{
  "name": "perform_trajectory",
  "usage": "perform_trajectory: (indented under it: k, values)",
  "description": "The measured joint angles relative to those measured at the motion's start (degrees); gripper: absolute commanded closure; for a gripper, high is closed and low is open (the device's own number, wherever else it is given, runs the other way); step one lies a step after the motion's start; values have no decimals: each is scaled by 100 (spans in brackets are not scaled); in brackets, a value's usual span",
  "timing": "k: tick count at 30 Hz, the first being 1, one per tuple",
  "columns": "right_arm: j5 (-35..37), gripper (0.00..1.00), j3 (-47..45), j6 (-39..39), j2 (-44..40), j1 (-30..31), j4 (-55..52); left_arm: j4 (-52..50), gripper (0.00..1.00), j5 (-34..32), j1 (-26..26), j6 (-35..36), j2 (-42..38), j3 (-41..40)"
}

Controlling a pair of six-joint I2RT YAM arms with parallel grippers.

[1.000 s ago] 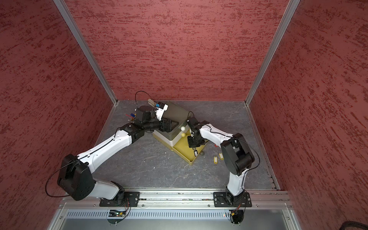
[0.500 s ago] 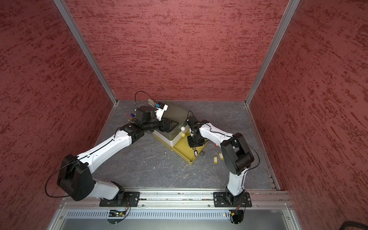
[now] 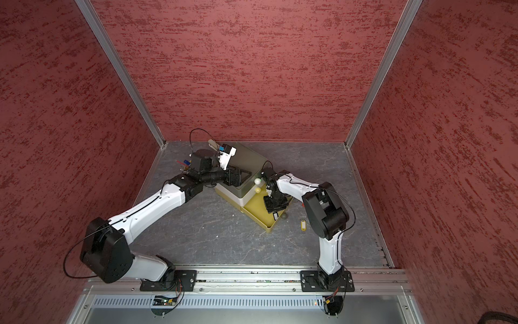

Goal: Take the keys out of the drawer
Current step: Pick up the key from the drawer.

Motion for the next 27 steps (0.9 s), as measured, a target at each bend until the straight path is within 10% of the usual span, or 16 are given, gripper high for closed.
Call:
perform_trajectory:
  k: [12, 27]
  values:
    - [118, 90, 133, -57, 116, 7, -24, 0, 0, 13, 11, -2, 0, 0]
    - [240, 100, 142, 28, -39, 7, 4, 20, 0, 9, 13, -79, 7, 0]
